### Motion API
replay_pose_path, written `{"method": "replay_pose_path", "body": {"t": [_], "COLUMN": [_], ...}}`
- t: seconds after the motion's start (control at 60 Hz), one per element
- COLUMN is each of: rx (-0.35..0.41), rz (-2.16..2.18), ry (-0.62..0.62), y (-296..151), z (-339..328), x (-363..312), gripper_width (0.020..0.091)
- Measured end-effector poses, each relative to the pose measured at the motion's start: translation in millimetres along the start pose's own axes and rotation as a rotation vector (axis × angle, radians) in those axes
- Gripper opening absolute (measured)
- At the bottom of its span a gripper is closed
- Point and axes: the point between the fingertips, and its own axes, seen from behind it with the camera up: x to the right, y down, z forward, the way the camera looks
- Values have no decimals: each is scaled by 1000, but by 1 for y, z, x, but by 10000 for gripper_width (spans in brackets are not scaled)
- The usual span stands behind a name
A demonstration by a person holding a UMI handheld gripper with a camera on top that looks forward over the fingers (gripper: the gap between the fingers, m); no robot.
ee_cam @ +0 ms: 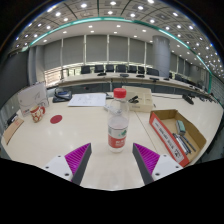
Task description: Pour water
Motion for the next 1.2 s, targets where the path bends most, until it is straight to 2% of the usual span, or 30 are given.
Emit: {"method": "replay_pose_path", "body": {"t": [0.267,0.317,0.433,0.467,0.567,0.667,0.9,1.083,1.2], "rx": [84,98,130,137,144,157,145,188,211], "rz": [-12,-24,-38,-27,-26,-57,-161,-340,-544], "ry": [-44,-50,-31,-34,-31,34,116,236,362], "y": [-20,-21,-28,-29,-30,-34,-66,-139,-193], "z": [104,114,133,133,133,130,128,122,113], "x": [18,12,13,12,12,20,6,-46,-99], "gripper_width": [843,782,530,529,453,370,365,365,365]}}
